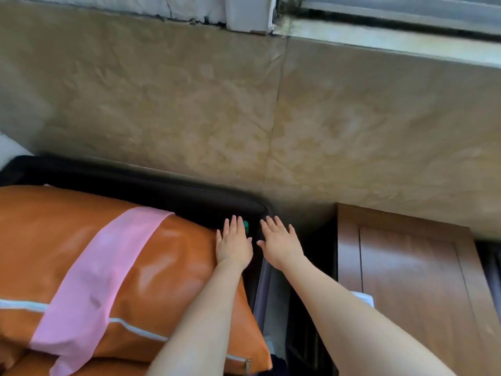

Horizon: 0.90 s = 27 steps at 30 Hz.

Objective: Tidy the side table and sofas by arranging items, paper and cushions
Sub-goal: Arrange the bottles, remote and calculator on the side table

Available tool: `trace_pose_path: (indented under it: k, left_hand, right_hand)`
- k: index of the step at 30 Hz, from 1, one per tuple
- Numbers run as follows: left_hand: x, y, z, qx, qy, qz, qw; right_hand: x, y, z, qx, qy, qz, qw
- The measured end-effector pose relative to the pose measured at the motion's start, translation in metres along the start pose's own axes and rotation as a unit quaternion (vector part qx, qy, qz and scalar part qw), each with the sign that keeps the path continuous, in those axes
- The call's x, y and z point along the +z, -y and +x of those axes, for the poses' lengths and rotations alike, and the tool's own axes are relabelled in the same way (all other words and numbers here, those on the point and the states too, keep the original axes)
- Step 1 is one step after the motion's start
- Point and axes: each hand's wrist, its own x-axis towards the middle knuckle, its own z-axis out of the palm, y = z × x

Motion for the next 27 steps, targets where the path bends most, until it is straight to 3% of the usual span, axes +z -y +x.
trace_pose_path:
  k: [4, 7, 13, 20, 27]
  left_hand:
    - [0.013, 0.007, 0.024, -0.006, 0.000, -0.174, 0.985]
    - [0.019, 0.009, 0.037, -0.033, -0.016, -0.218, 0.975]
    - [0.029, 0.006, 0.051, -0.064, -0.022, -0.192, 0.979]
    - [0.025, 0.001, 0.045, -0.137, -0.094, -0.180, 0.970]
    - [-0.030, -0.020, 0.015, -0.049, -0.143, -0.127, 0.980]
  right_hand:
    - [0.012, -0.009, 0.013, 0.018, 0.012, 0.017, 1.000]
    - [0.016, -0.015, 0.021, 0.030, 0.016, 0.028, 0.999]
    - [0.017, -0.029, 0.031, 0.047, 0.005, 0.061, 0.997]
    - [0.016, -0.052, 0.023, 0.072, 0.017, 0.111, 0.991]
    - [-0.017, -0.047, -0.003, 0.068, 0.018, 0.154, 0.986]
